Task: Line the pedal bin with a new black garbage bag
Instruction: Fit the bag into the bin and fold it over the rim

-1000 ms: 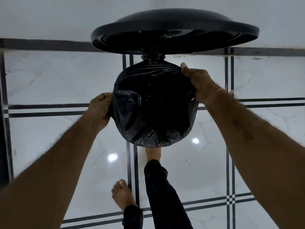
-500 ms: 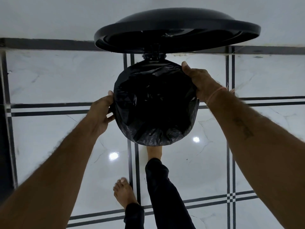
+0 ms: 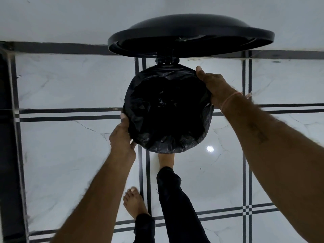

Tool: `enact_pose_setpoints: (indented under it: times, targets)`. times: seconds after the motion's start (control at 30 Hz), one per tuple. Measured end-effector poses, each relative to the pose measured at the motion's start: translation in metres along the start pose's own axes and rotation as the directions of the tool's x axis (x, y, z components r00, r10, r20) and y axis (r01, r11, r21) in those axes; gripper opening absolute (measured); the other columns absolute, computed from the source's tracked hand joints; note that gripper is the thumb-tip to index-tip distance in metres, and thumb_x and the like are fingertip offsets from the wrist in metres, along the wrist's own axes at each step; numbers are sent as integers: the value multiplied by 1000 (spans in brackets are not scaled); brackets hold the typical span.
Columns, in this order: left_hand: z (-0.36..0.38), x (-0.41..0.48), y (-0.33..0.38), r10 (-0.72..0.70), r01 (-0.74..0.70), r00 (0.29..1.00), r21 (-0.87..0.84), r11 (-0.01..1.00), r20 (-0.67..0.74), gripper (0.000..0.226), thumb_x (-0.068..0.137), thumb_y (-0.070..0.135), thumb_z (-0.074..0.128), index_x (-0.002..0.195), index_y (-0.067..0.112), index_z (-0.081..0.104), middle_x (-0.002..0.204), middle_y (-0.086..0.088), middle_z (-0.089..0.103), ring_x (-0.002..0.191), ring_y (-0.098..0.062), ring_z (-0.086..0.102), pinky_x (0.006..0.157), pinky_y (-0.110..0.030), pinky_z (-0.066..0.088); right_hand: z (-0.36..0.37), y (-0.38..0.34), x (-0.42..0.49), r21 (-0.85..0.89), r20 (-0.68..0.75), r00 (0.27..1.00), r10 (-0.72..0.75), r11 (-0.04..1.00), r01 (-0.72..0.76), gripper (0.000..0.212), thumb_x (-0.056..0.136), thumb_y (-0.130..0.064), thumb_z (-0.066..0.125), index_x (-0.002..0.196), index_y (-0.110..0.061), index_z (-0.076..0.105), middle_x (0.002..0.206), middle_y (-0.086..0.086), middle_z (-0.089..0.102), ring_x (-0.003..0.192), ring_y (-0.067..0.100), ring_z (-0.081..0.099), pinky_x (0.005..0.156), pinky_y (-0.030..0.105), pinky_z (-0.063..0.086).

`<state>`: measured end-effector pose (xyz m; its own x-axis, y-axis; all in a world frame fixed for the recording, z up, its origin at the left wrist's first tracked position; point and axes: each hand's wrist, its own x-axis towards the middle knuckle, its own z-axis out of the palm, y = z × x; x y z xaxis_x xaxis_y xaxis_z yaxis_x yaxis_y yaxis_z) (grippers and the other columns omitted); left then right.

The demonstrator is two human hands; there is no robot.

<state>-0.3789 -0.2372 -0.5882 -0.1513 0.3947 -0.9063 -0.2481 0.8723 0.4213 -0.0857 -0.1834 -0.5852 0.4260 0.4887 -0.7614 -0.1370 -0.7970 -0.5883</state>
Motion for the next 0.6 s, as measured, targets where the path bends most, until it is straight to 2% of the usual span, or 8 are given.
enact_pose_setpoints:
  times: [0.1, 0.2, 0.23, 0.3, 0.37, 0.47, 0.53, 0.6]
  targets:
    - [-6, 9, 4, -56, 66, 994, -98, 993, 98, 41, 96, 49, 62, 120, 17, 71, 122, -4, 75, 109, -21, 73, 92, -39, 61, -1, 2, 4, 21, 8, 1000, 5, 1000, -5, 46, 92, -52, 71, 106, -8, 67, 104, 13, 74, 82, 22, 74, 62, 24, 63]
    - [-8, 19, 6, -135, 160, 975, -138, 977, 175, 39, 101, 45, 52, 113, 12, 70, 105, -6, 80, 91, -18, 79, 78, -34, 65, 0, 5, 6, 48, 7, 1000, -13, 999, 13, 45, 92, -51, 73, 104, -8, 64, 104, 16, 70, 83, 25, 73, 72, 30, 66]
    - [-9, 20, 6, -145, 168, 973, -121, 978, 177, 39, 103, 45, 49, 112, 12, 69, 104, -7, 81, 88, -17, 79, 76, -32, 65, 0, 4, 6, 55, 0, 1000, -14, 998, 14, 45, 92, -50, 73, 104, -8, 64, 105, 17, 71, 80, 23, 73, 68, 28, 66]
    - [-12, 25, 3, -135, 151, 978, -92, 984, 159, 42, 100, 46, 53, 119, 12, 68, 120, -9, 76, 98, -18, 77, 72, -31, 64, 0, 5, 6, 60, -17, 1000, -9, 998, 10, 50, 92, -49, 73, 105, -2, 66, 112, 23, 74, 78, 22, 72, 61, 24, 64]
    - [-12, 23, -3, -51, 57, 995, -71, 996, 83, 36, 98, 43, 60, 113, 12, 71, 117, -7, 75, 101, -18, 74, 78, -33, 64, 0, 5, 8, 52, -23, 1000, -12, 999, 13, 65, 91, -49, 74, 112, 11, 65, 125, 28, 71, 84, 25, 72, 65, 27, 64]
    - [-5, 2, -10, 114, -114, 993, -12, 993, 5, 27, 105, 37, 55, 94, 19, 71, 98, 2, 74, 96, -16, 69, 84, -32, 60, -1, 4, 7, 42, -29, 1000, -5, 999, 6, 66, 89, -51, 76, 111, 11, 64, 128, 28, 69, 89, 28, 73, 70, 29, 64]
    - [-6, -4, -17, 90, -89, 995, -35, 995, 36, 28, 107, 37, 49, 101, 21, 71, 106, 3, 74, 102, -16, 70, 85, -32, 60, 0, 5, 7, 46, -33, 999, -3, 999, 5, 74, 89, -50, 76, 116, 16, 62, 123, 29, 71, 94, 33, 74, 65, 28, 63]
    - [-11, -2, -20, 13, -1, 995, -115, 993, 102, 27, 106, 37, 51, 111, 18, 69, 119, -2, 73, 109, -21, 70, 92, -36, 59, 2, 5, 3, 30, -53, 998, -28, 999, 30, 61, 88, -50, 77, 98, 8, 64, 102, 24, 72, 91, 32, 73, 65, 30, 62]
